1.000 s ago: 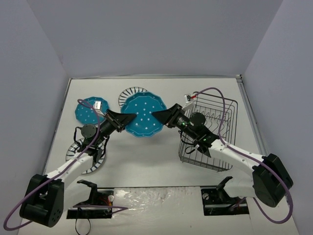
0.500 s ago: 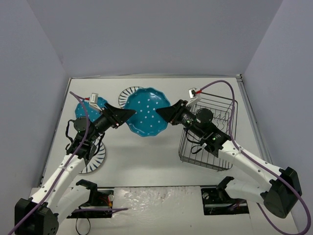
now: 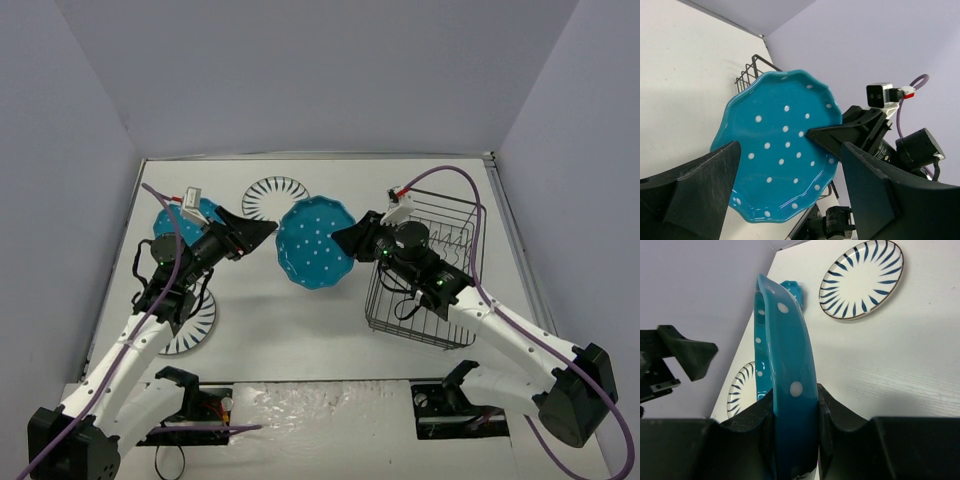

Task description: Load the plates into the dish rack

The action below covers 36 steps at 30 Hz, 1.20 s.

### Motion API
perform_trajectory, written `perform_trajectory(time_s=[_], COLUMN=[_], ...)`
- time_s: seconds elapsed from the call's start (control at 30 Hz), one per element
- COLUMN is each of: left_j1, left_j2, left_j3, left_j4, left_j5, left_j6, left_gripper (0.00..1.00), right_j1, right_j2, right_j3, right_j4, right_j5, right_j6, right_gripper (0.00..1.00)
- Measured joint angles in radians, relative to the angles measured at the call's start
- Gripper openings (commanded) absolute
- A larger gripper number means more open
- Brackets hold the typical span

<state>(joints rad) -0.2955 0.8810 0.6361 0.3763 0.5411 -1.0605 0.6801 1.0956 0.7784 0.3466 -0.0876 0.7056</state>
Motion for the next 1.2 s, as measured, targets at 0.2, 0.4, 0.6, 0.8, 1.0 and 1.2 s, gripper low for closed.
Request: perform_trajectory(time_s=[0.2, 0.4, 0.6, 0.8, 1.0, 1.2], left_j1=[0.0, 0.0, 0.0, 0.0, 0.0, 0.0], left_j2=[0.0, 0.0, -0.006, -0.029, -0.051, -0.059], left_j3=[0.028, 0.03, 0.031, 0.064, 0.098, 0.112], left_j4=[0.0, -0.019, -0.049, -0.126, -0.203, -0.31], left_j5=[0.0, -0.006, -0.013, -0.031, -0.054, -0.095], left_j6=[0.006, 0.016, 0.035, 0.084, 0.133, 0.173], left_gripper=[0.77, 0.77, 0.77, 0.77, 0.78, 0.78], right_j1=[0.0, -0.007, -0.012, -0.014, -0.021, -0.02], right_j2=[-0.012, -0.03, -0.068, -0.088, -0.13, -0.163], right_j3=[0.0, 0.021, 0.076, 0.239, 0.362, 0.411], right_j4=[-0.031, -0.06, -0.164, -0.394, -0.565, -0.71], right_j5=[0.013, 0.029, 0.132, 0.414, 0.698, 0.947], right_j6=[-0.013, -0.029, -0.074, -0.167, -0.244, -0.287], right_gripper=[0.0, 0.0, 0.0, 0.0, 0.0, 0.0])
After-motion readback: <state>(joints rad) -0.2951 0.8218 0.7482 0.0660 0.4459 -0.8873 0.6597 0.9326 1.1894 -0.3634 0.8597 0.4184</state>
